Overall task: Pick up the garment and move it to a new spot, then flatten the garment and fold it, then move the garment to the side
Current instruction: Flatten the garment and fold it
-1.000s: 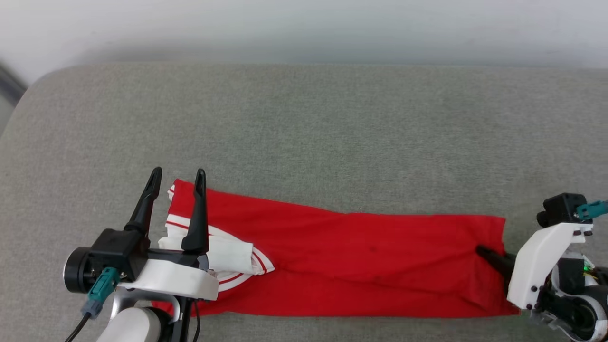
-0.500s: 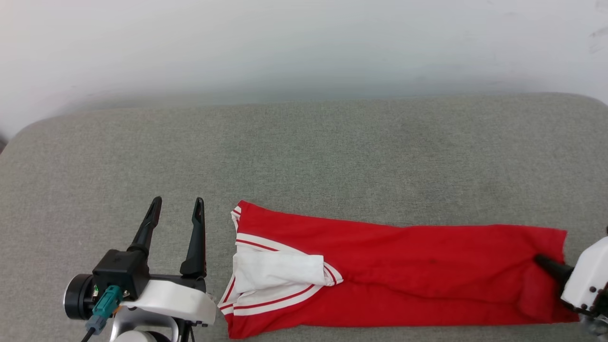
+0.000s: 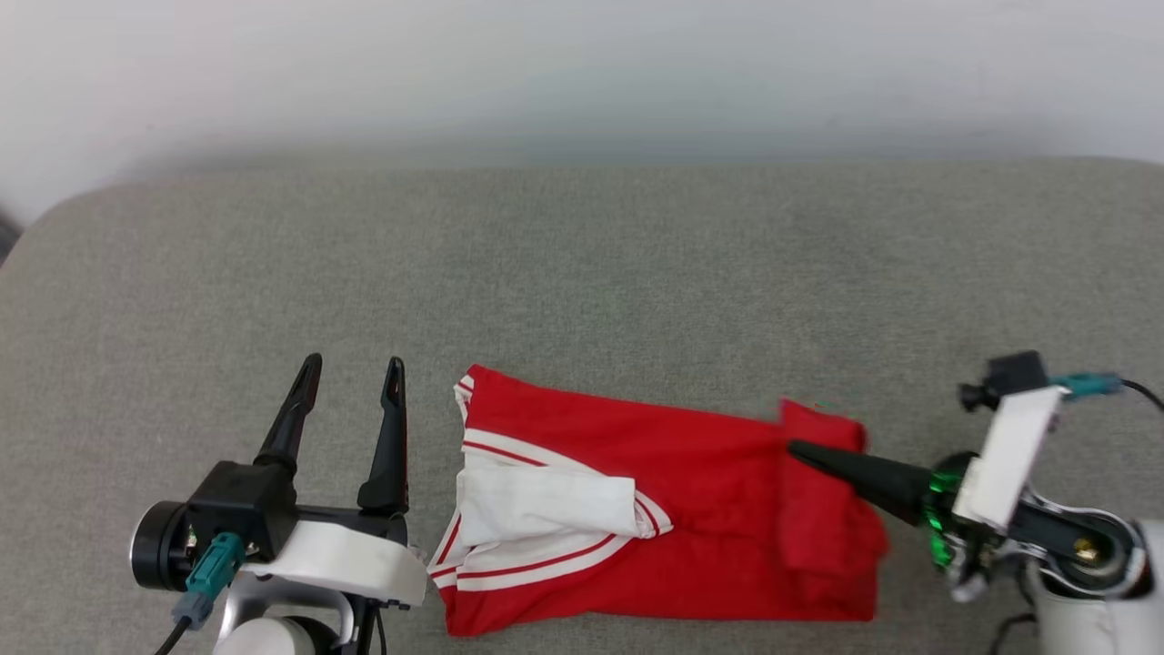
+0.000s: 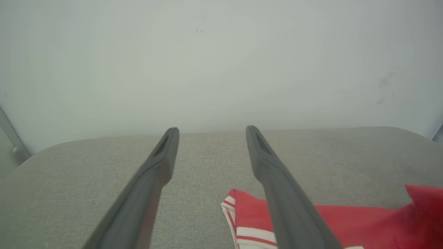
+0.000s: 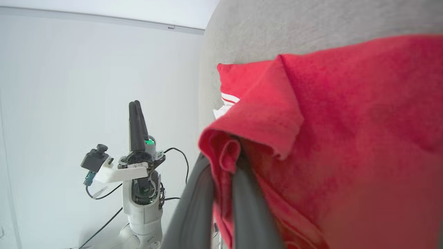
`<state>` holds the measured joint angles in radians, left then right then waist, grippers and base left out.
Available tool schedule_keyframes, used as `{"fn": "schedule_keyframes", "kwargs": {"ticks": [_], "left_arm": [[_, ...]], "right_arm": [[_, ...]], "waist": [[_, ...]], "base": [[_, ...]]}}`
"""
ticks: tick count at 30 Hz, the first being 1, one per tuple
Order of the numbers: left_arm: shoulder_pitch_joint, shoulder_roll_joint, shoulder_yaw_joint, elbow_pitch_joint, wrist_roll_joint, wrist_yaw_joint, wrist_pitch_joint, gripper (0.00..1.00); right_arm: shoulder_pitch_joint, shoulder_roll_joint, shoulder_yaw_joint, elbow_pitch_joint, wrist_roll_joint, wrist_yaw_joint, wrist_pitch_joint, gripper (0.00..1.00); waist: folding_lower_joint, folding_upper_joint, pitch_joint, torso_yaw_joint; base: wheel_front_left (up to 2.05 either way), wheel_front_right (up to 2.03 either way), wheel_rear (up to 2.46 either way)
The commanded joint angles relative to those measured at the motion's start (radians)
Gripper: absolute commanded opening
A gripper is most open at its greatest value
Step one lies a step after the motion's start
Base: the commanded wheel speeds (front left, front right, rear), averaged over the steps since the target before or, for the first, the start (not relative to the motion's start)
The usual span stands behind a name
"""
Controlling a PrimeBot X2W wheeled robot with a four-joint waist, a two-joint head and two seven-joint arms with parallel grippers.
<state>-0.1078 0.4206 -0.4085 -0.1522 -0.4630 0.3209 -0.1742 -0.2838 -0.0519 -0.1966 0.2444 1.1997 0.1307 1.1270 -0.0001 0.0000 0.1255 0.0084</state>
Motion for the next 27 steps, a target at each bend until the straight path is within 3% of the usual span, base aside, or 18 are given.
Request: {"fn": "schedule_keyframes", "kwargs": {"ticks": [1,9,14,18,20,21,27], "left_arm": [[-0.016,-0.006,0.0,-0.002,0.003,-0.001,-0.003,1.0],[-0.068,-0.033,-0.017,0.016,0.011,-0.011,-0.023,1.0],[-0.102,-0.043,-0.02,0.032,0.01,-0.022,-0.033,1.0],[-0.12,-0.052,-0.021,0.045,0.012,-0.027,-0.043,1.0],[-0.124,-0.057,-0.02,0.054,0.01,-0.028,-0.051,1.0],[-0.125,-0.058,-0.02,0.059,0.009,-0.029,-0.052,1.0],[-0.106,-0.055,-0.014,0.088,0.001,-0.029,-0.061,1.0]], "right_arm": [[-0.026,0.002,0.044,0.005,0.042,0.0,-0.021,0.0],[-0.118,0.002,0.397,0.044,0.22,0.0,-0.227,0.0],[-0.191,0.002,0.577,0.093,0.224,0.0,-0.359,0.0],[-0.243,0.002,0.665,0.168,0.21,0.0,-0.472,0.0],[-0.266,0.002,0.705,0.204,0.195,0.0,-0.508,0.49],[-0.276,0.001,0.72,0.221,0.187,0.0,-0.531,1.0],[-0.313,0.001,0.795,0.24,0.149,0.0,-0.582,1.0]], "waist": [[0.0001,0.0,0.032,0.017],[0.0001,0.0,0.108,0.058],[0.0001,0.0,0.144,0.082],[0.0001,0.0,0.165,0.094],[0.0001,0.0,0.168,0.095],[0.0001,0.0,0.167,0.095],[0.0001,0.0,0.128,0.079]], "base": [[0.0,0.0,0.0],[0.0,0.0,0.0],[0.0,0.0,0.0],[0.0,0.0,0.0],[0.0,0.0,0.0],[0.0,0.0,0.0],[0.0,0.0,0.0]]}}
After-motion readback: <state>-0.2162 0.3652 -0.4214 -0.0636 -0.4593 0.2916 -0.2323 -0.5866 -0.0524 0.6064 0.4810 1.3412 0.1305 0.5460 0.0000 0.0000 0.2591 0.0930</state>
